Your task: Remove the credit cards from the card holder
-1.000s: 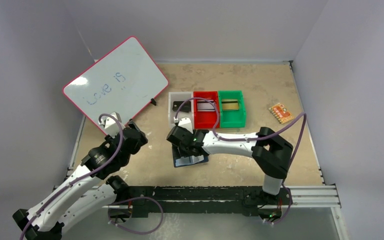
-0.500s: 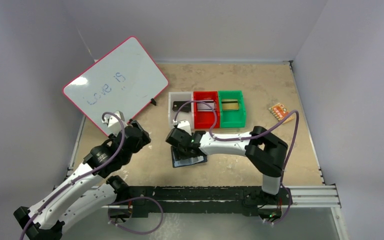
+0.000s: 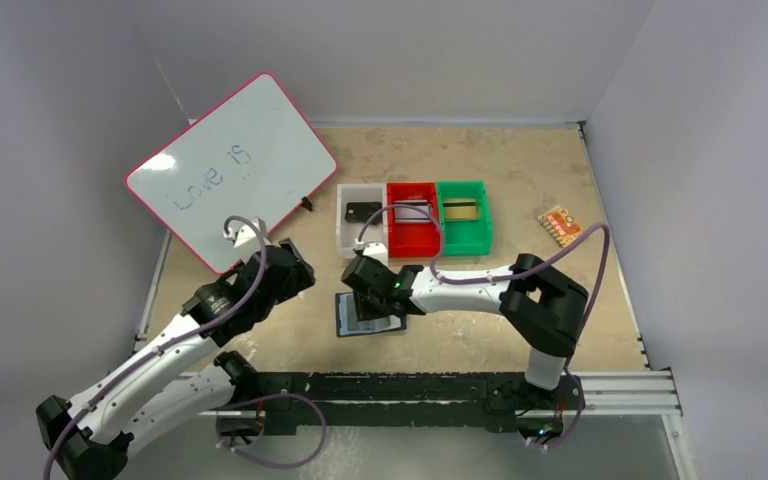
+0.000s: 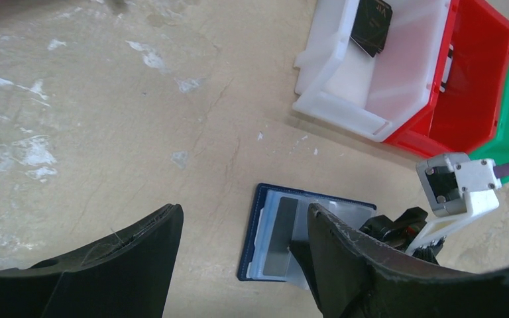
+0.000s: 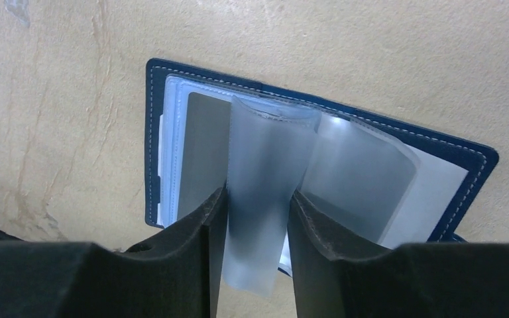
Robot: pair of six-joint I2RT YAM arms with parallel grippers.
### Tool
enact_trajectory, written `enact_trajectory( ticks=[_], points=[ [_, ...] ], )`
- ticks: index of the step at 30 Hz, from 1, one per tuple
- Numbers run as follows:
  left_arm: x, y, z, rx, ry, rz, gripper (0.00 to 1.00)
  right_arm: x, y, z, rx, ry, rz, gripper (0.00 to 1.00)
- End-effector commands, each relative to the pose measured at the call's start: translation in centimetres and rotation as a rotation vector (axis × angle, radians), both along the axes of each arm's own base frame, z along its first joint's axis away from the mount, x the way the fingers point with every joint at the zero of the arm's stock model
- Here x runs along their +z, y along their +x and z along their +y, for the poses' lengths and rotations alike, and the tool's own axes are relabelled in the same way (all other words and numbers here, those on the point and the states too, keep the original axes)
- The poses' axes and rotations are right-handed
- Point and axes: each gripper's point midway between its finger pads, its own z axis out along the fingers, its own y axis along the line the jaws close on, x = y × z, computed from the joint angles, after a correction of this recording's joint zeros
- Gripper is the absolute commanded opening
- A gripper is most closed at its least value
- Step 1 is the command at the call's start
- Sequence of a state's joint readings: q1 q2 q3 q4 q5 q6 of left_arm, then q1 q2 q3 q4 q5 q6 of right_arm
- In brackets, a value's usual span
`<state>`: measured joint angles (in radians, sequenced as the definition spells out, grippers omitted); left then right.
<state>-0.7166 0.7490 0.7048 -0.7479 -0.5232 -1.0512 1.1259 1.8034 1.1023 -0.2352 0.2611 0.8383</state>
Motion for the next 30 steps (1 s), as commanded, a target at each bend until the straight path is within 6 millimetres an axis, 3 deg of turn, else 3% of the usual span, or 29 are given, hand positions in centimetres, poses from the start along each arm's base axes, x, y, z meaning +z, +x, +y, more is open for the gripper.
enact_trajectory(
  ticks=[1, 12, 18, 24, 30],
  points=[
    [0.4, 0.5, -2.7, -0.101, -0.070, -0.019, 0.68, 1.4, 0.3, 0.3, -0.036, 0.136, 0.032, 0.39],
    [-1.8, 0.4, -9.9, -0.317, -0.314, 0.025, 0.68, 1.3, 0.2, -1.1, -0.111, 0.424, 0.121, 0.37],
    [-1.7, 1.2, -13.0, -0.373, -0.455, -0.001, 0.68, 1.2, -0.2, -1.2, -0.128, 0.504, 0.151, 0.37],
    [-3.4, 1.8, -14.7, -0.351, -0.557, 0.027, 0.67, 1.2, -0.3, -1.5, -0.150, 0.569, 0.150, 0.39],
    [-6.0, 2.0, -14.8, -0.294, -0.558, 0.076, 0.67, 0.9, -0.4, -1.7, -0.152, 0.590, 0.169, 0.39]
  ],
)
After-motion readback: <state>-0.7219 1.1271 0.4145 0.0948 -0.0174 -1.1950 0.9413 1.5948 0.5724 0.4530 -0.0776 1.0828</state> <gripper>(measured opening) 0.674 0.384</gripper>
